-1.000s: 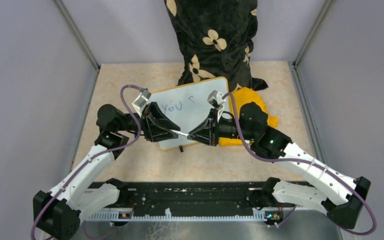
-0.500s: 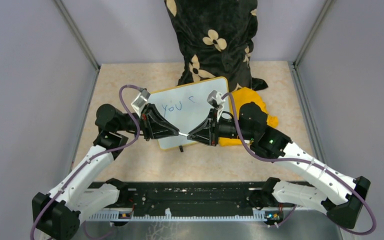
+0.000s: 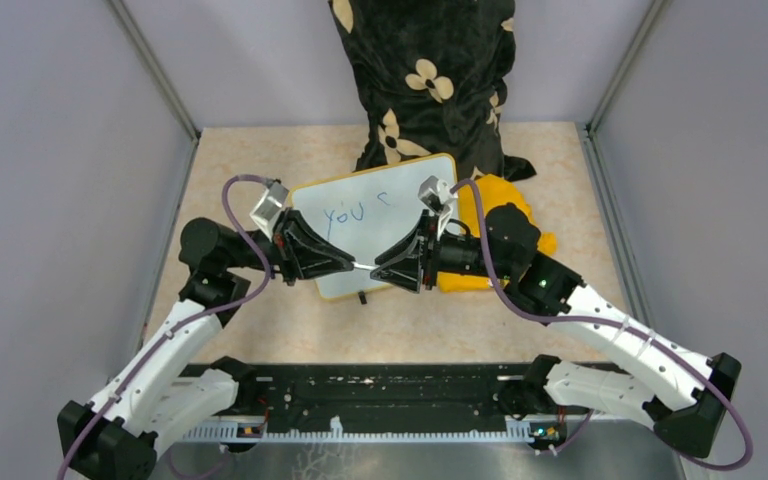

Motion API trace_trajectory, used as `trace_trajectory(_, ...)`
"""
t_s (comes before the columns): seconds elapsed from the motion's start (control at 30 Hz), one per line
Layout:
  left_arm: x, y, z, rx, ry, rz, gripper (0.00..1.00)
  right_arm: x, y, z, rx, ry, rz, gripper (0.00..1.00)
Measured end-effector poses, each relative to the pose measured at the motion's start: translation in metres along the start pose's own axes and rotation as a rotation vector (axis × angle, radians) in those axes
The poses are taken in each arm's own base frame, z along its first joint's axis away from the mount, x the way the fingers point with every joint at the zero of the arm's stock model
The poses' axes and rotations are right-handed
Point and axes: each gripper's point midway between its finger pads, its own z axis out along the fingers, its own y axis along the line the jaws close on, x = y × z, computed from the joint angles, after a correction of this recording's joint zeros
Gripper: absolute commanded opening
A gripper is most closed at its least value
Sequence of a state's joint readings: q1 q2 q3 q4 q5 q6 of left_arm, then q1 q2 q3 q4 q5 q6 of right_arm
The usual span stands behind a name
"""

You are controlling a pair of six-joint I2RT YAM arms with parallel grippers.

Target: Write a sentence on the whiteboard

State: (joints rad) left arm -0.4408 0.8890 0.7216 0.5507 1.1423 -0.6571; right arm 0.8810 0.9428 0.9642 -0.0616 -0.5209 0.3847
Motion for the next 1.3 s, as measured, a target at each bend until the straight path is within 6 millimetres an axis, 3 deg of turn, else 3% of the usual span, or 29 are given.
trace_trajectory(0.17, -0.012, -0.002, -0.002, -0.046, -0.103, 0.026, 0.0, -0.018, 0.008, -0.002, -0.023, -0.103, 0.029, 0.52)
trace_trajectory(0.37, -0.024, -0.004, -0.004, -0.066, -0.199, 0.009, 0.0, -0.026, 0.007, -0.004, -0.021, -0.209, 0.096, 0.53)
trace_trajectory(0.6, -0.039, -0.002, -0.005, -0.09, -0.272, -0.015, 0.0, -0.039, 0.003, 0.006, -0.032, -0.275, 0.165, 0.48)
trace_trajectory(0.83, -0.039, -0.001, -0.007, -0.109, -0.291, -0.03, 0.0, -0.038, -0.006, 0.018, -0.019, -0.275, 0.221, 0.39)
trace_trajectory(1.17, -0.034, 0.003, -0.008, -0.14, -0.275, -0.032, 0.0, -0.046, -0.006, 0.02, -0.028, -0.306, 0.242, 0.43)
trace_trajectory(1.23, -0.031, 0.006, -0.008, -0.148, -0.267, -0.038, 0.0, -0.046, -0.006, 0.02, -0.026, -0.308, 0.244, 0.37)
trace_trajectory(1.3, -0.03, 0.008, -0.008, -0.155, -0.262, -0.039, 0.0, -0.047, -0.006, 0.021, -0.027, -0.308, 0.245, 0.25)
